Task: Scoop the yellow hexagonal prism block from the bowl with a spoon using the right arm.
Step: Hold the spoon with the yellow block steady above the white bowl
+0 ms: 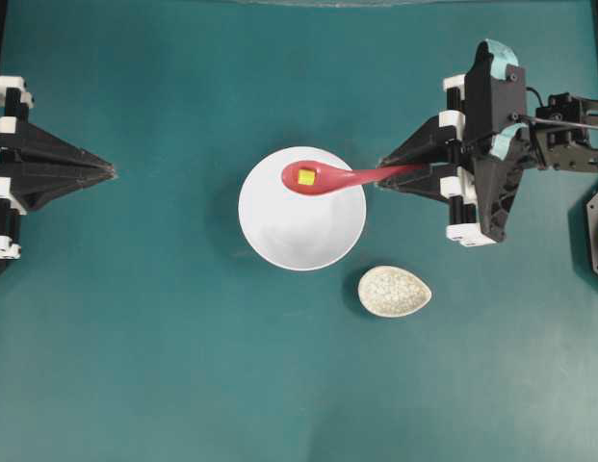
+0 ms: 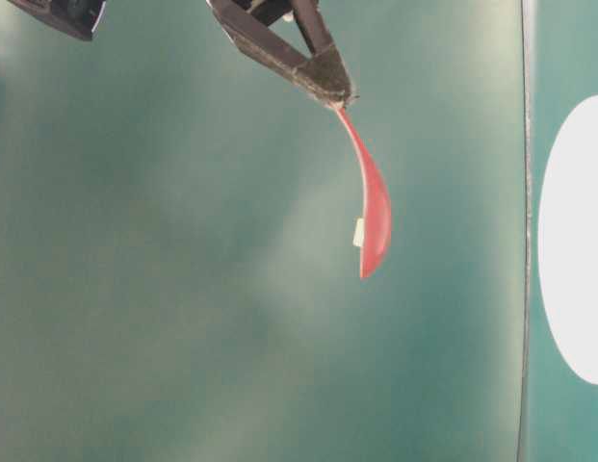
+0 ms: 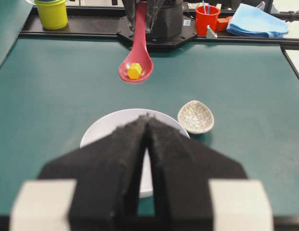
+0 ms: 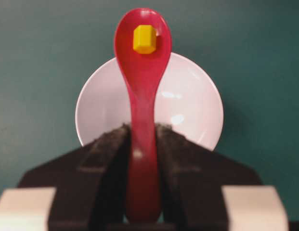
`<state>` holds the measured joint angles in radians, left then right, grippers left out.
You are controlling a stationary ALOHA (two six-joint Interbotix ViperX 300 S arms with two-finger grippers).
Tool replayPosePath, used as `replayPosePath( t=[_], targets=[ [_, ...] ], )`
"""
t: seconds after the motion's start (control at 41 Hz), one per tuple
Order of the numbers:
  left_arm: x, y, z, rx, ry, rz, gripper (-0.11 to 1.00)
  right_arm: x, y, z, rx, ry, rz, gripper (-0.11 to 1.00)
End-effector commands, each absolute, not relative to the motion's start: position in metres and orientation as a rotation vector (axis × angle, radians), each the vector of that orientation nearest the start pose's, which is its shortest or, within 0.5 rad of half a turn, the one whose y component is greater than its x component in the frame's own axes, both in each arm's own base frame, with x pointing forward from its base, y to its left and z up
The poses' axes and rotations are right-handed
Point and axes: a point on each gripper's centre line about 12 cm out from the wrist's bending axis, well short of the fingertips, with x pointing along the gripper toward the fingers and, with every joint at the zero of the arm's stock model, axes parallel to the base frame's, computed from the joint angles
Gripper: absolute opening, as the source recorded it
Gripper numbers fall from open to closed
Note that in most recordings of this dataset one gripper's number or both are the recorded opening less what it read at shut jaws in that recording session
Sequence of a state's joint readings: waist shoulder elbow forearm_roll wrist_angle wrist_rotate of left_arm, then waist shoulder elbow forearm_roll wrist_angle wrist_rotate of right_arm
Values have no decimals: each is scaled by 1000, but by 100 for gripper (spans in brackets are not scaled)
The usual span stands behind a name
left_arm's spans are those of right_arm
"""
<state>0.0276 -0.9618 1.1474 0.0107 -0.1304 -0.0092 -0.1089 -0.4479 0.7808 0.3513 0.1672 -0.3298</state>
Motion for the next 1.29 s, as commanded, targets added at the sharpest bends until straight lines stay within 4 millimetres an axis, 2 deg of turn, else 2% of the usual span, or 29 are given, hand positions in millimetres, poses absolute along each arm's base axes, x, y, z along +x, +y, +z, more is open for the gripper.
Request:
replayPosePath(
  t=[0.0,1.268],
  targets=[
    [203,6,292,1,41,27,4,312,-27,287,49,434,-56,23],
    [203,6,292,1,41,27,4,313,-27,287,48,424,-59,23]
  ],
)
